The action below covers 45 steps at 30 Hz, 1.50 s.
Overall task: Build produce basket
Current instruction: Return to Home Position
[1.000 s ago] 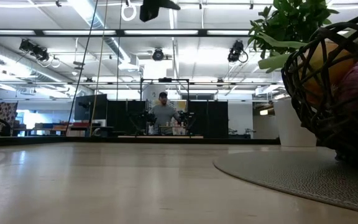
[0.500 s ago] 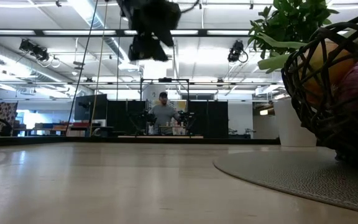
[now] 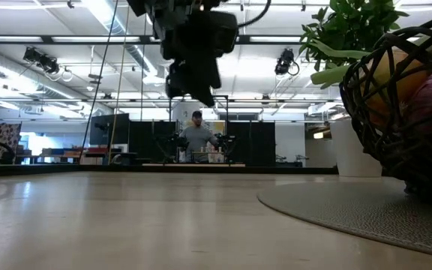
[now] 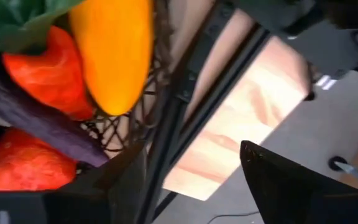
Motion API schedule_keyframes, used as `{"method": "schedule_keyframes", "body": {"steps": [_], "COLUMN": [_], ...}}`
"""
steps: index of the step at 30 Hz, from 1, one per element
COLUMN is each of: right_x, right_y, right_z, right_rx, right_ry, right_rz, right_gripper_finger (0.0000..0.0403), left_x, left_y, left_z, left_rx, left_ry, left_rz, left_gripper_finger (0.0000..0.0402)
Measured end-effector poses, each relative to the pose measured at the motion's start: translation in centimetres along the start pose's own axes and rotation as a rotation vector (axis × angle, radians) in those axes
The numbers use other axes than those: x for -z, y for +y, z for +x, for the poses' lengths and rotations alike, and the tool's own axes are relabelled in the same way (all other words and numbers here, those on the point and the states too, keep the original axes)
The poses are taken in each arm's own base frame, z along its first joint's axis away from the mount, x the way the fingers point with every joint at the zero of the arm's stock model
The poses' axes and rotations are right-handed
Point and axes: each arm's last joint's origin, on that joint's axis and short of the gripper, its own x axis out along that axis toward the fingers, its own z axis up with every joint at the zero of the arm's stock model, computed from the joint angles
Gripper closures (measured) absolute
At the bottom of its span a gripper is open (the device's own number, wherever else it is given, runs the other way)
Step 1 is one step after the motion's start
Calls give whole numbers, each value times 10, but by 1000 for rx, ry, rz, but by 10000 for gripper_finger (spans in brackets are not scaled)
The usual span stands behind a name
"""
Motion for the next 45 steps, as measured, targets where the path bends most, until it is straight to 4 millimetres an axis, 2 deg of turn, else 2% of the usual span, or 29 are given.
{"method": "schedule_keyframes", "body": {"steps": [5,9,14,17,20,26,29,37,40,45], "right_x": [1,0,-2,-3,-2,-2,-2,1,2,-2], "right_y": [4,5,6,8,11,11,11,4,7,12], "right_z": [5,8,19,27,31,32,33,34,34,32], "right_rx": [-50,-50,-38,-49,-68,-73,-64,-17,-53,-118], "right_ry": [-21,-32,-36,-26,-15,-16,-3,-9,-16,-46], "right_rz": [13,16,0,-15,-19,-8,-11,26,20,28], "right_gripper_finger": [187,241,314,357,393,383,391,392,395,398], "left_x": [0,-5,-5,-4,-5,-8,-7,-7,-9,-15], "left_y": [-9,-8,-3,0,-1,-8,-9,-9,-8,-3], "left_z": [2,9,33,47,52,53,53,53,47,21], "left_rx": [-3,-1,-5,4,25,55,52,65,89,88], "left_ry": [-39,-77,-60,-35,-46,-95,-91,-88,-90,-119], "left_rz": [53,56,51,29,30,81,118,98,59,40], "left_gripper_finger": [255,313,391,392,392,396,397,397,398,398]}}
